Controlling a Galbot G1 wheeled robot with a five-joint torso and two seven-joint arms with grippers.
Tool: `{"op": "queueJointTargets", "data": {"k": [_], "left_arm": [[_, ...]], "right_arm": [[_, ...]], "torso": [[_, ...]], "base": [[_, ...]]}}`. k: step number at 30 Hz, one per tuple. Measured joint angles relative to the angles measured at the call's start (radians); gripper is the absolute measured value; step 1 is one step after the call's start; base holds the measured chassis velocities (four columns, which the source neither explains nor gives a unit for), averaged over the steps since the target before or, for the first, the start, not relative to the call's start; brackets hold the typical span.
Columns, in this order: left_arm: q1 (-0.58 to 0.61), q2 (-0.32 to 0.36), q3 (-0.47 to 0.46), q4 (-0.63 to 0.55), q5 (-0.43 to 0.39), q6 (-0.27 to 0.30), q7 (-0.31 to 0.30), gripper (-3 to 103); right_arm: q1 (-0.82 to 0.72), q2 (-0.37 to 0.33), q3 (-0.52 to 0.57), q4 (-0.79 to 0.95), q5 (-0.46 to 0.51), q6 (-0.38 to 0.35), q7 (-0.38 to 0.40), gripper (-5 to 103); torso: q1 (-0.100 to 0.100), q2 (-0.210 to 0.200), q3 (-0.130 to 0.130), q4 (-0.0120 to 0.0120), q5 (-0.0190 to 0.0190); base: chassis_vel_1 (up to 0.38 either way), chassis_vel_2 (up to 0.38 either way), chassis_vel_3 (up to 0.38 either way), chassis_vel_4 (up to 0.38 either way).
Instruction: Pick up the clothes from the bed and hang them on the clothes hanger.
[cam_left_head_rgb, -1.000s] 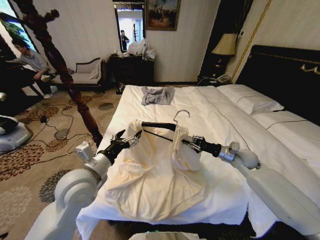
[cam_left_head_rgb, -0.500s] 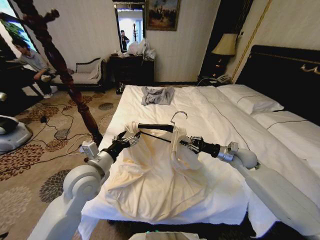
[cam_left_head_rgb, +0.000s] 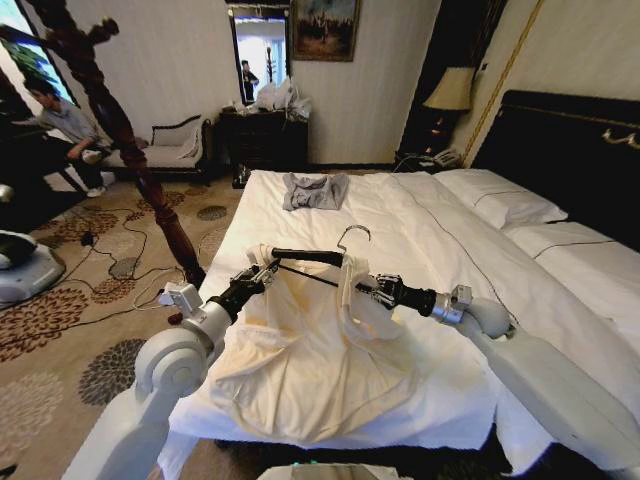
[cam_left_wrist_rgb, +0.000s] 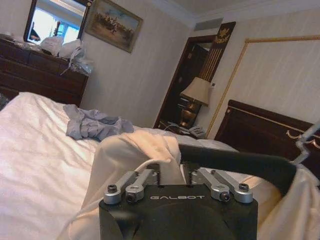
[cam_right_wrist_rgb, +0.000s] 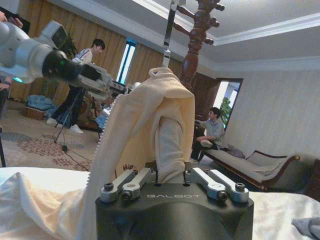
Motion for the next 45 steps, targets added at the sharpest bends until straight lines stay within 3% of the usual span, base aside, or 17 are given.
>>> {"op": "queueJointTargets", "data": {"k": [4, 8, 19, 29, 45], "left_arm": [[0.023, 0.010, -0.014, -0.022, 0.005, 0.005, 0.006, 10], [0.029, 0.018, -0.028, -0.034, 0.002, 0.006, 0.010, 0], [-0.042, 0.038, -0.017, -0.024, -0.016, 0.004, 0.034, 0], [-0.219, 0.162, 0.149, -0.008, -0.090, 0.014, 0.042, 0], [-0.070, 0.196, 0.309, -0.065, 0.051, 0.024, 0.112, 0]], "right_arm": [[0.002, 0.004, 0.000, -0.019, -0.002, 0.005, -0.004, 19], [0.002, 0.005, 0.000, -0.026, -0.006, 0.009, -0.009, 19], [-0.006, 0.009, -0.019, -0.017, -0.024, 0.016, -0.015, 19], [0.011, 0.044, -0.070, -0.038, -0.110, 0.024, 0.013, 19], [0.087, 0.052, -0.069, -0.063, -0.064, 0.020, 0.034, 19]], "torso": [[0.000, 0.000, 0.000, 0.0000, 0.0001], [0.000, 0.000, 0.000, 0.0000, 0.0000], [0.000, 0.000, 0.000, 0.0000, -0.0001], [0.000, 0.000, 0.000, -0.0001, 0.0001], [0.000, 0.000, 0.000, -0.0001, 0.0000]], "base": [[0.000, 0.000, 0.000, 0.000], [0.000, 0.000, 0.000, 0.000], [0.000, 0.000, 0.000, 0.000], [0.000, 0.000, 0.000, 0.000], [0.000, 0.000, 0.000, 0.000]]}}
